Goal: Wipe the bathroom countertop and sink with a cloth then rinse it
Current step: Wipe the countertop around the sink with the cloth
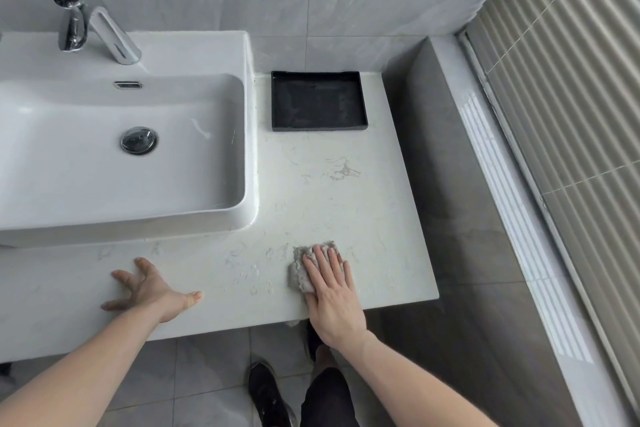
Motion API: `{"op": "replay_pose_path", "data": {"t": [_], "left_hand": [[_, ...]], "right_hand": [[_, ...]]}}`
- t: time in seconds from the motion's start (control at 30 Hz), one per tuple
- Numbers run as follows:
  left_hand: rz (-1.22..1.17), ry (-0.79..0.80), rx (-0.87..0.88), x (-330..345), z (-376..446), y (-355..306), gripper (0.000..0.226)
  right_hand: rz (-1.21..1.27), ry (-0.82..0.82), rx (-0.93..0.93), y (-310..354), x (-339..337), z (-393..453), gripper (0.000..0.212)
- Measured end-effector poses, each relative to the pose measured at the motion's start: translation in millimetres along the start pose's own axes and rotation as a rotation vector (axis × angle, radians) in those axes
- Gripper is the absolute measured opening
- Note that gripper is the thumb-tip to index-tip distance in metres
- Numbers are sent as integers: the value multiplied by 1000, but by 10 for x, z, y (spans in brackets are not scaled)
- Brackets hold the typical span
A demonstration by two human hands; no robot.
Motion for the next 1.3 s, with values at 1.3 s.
{"op": "replay_pose_path", "data": {"t": [1.3], "left_hand": [[16, -29, 25, -65, -139, -35, 153]], "right_hand": [[-109, -84, 343, -1119, -358, -571, 62]]}}
Point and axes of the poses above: each hand's wrist, its own z-axis towards the middle knuckle, its own x-axis out of the palm, y = z × x, the point moved 7 cm from there along z, towards the middle knuckle, and after that the axes turned 11 degrees about -x, right-handed, at the moved point
